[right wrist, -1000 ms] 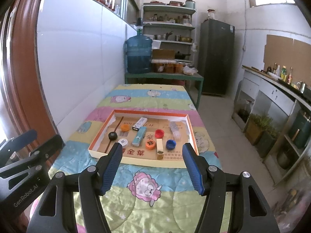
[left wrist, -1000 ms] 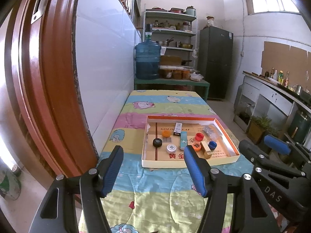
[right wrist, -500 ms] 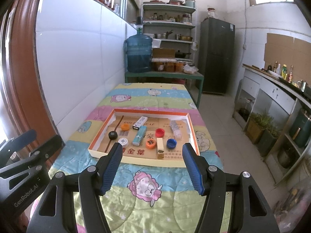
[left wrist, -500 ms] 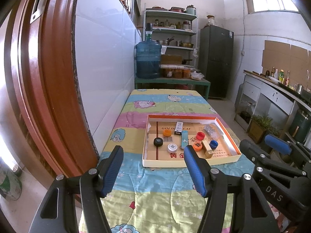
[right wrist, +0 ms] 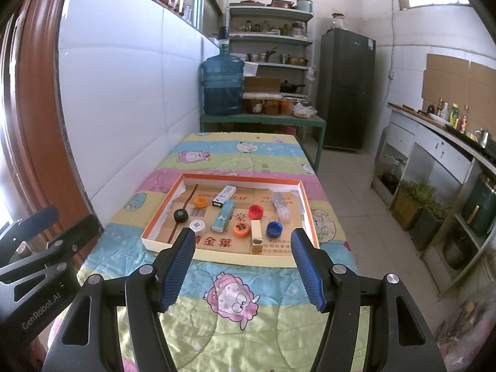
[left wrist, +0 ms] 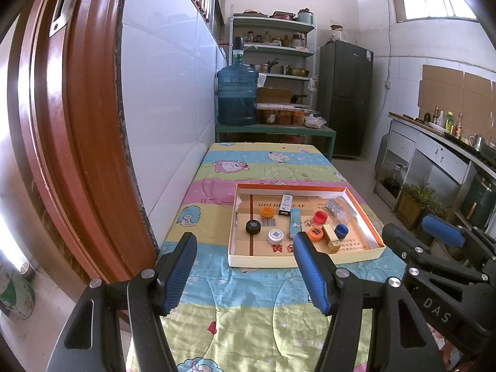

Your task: Organize rigid objects

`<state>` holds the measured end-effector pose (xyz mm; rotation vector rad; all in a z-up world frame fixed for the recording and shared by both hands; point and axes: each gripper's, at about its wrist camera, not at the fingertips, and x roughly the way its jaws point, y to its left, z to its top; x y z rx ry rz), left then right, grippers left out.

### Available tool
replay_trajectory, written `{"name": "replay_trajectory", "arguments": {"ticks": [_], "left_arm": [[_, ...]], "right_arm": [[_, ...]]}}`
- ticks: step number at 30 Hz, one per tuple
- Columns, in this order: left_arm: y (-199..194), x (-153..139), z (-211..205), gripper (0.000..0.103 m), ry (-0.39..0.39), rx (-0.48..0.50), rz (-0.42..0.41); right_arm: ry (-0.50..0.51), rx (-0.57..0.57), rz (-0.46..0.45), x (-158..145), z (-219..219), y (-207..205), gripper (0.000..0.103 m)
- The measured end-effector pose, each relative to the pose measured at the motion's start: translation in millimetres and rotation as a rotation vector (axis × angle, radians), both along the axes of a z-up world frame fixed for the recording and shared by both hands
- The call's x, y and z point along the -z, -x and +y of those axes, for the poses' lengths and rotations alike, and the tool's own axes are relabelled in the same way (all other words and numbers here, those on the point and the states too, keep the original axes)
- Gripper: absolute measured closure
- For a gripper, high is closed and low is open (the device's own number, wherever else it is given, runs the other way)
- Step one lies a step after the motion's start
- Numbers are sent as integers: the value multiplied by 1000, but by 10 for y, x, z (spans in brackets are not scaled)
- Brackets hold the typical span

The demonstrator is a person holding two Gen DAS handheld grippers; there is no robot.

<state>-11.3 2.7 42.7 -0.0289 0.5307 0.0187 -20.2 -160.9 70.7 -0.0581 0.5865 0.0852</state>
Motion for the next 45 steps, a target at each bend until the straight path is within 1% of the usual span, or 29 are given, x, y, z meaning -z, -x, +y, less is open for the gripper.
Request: {"name": "replay_trajectory", "arguments": {"ticks": [45], "left_arm": [[-6, -4, 7, 38, 2, 1, 2]], "right_arm": [[4, -6, 5, 41, 37, -18, 37]]}}
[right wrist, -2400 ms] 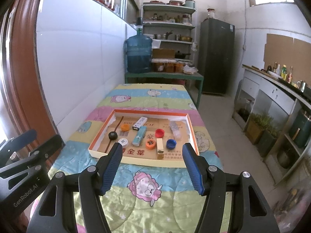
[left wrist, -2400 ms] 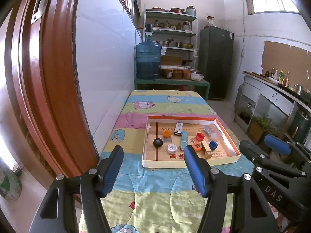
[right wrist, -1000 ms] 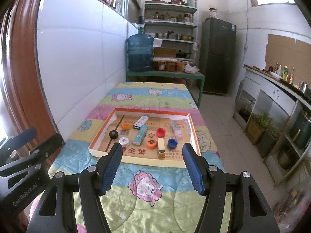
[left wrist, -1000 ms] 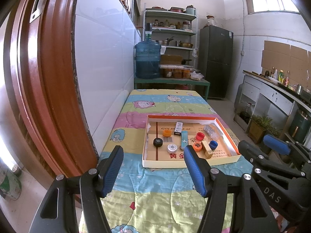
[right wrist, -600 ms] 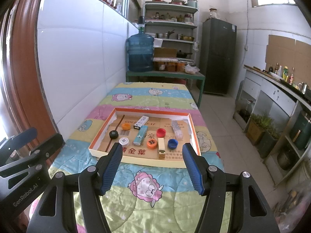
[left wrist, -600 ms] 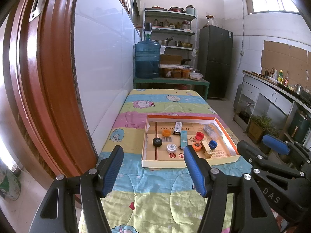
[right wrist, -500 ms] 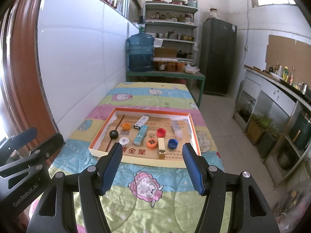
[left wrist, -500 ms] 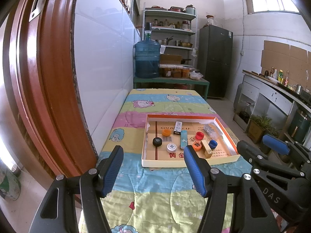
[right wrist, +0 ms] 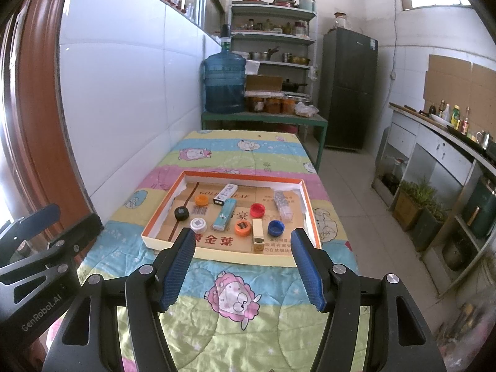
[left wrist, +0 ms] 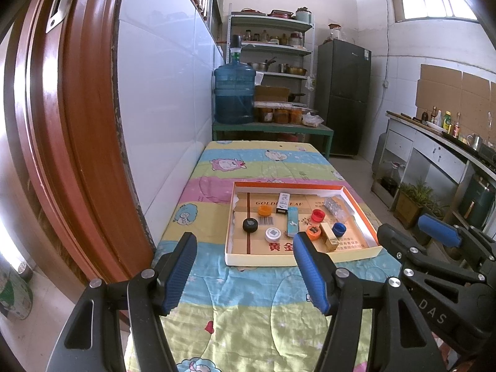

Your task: Organize rigid objects

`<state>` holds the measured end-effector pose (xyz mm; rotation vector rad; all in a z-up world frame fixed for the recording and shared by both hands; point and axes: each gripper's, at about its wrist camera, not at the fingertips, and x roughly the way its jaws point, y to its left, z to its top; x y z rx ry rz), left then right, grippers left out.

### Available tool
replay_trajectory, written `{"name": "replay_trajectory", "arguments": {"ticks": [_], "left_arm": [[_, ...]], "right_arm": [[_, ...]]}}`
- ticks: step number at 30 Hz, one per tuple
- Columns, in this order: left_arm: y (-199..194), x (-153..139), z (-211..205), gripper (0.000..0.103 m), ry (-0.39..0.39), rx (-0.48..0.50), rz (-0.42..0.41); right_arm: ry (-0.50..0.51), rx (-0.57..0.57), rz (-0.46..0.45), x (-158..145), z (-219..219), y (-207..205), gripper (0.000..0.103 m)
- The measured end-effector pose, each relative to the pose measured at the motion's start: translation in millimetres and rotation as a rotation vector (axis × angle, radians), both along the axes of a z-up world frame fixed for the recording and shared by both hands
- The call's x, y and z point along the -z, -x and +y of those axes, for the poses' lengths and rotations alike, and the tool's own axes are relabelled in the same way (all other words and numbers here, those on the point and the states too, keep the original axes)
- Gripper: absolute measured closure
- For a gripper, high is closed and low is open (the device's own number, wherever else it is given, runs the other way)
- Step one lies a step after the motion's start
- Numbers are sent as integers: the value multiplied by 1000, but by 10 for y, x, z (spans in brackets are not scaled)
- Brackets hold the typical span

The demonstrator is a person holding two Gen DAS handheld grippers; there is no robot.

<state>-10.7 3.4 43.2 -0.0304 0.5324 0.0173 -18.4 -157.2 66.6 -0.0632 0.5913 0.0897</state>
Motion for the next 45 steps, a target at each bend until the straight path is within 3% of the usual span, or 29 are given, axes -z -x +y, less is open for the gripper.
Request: {"name": "replay_trajectory", "arguments": {"ticks": [45], "left_arm": [[16, 45, -12, 38, -1, 4, 6]], "right_arm": [[0, -2, 5, 3, -3, -3, 37]]}}
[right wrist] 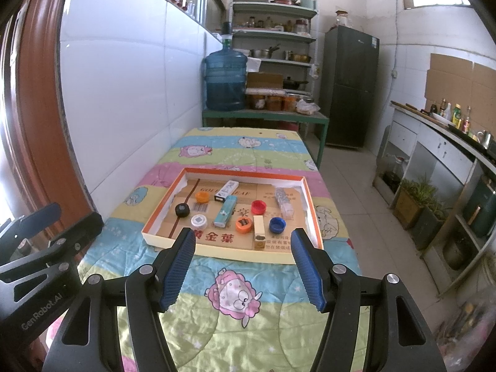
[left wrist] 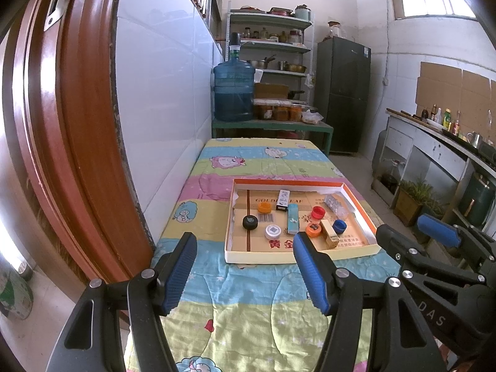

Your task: Organize rigid objects

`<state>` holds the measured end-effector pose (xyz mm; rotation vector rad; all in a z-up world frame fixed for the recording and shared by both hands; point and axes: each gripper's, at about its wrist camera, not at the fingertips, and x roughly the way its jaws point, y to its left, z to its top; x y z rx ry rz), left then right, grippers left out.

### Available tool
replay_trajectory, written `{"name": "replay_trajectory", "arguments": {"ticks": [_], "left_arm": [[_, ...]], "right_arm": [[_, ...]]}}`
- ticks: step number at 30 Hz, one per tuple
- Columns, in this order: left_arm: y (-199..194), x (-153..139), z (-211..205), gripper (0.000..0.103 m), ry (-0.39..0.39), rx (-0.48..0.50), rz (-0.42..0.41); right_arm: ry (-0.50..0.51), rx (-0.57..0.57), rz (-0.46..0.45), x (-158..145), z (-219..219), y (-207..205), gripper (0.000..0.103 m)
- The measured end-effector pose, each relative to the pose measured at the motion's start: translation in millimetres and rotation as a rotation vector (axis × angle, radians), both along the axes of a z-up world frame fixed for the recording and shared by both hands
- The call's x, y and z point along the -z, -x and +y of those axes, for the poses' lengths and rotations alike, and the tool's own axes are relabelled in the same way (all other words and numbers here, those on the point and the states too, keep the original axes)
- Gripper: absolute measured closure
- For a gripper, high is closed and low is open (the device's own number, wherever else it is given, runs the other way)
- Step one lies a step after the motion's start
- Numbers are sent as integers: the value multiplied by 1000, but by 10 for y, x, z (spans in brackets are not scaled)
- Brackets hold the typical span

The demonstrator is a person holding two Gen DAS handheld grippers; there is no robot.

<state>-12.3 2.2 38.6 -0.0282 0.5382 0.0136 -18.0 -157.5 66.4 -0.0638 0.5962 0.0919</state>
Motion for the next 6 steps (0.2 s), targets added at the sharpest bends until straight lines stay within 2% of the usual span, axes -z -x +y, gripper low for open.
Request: {"name": "replay_trajectory", "arguments": {"ticks": [6], "left_arm": [[26, 48, -17, 38, 1, -3, -2]], "right_arm": [[0, 0, 1, -3, 1, -1, 37]]}}
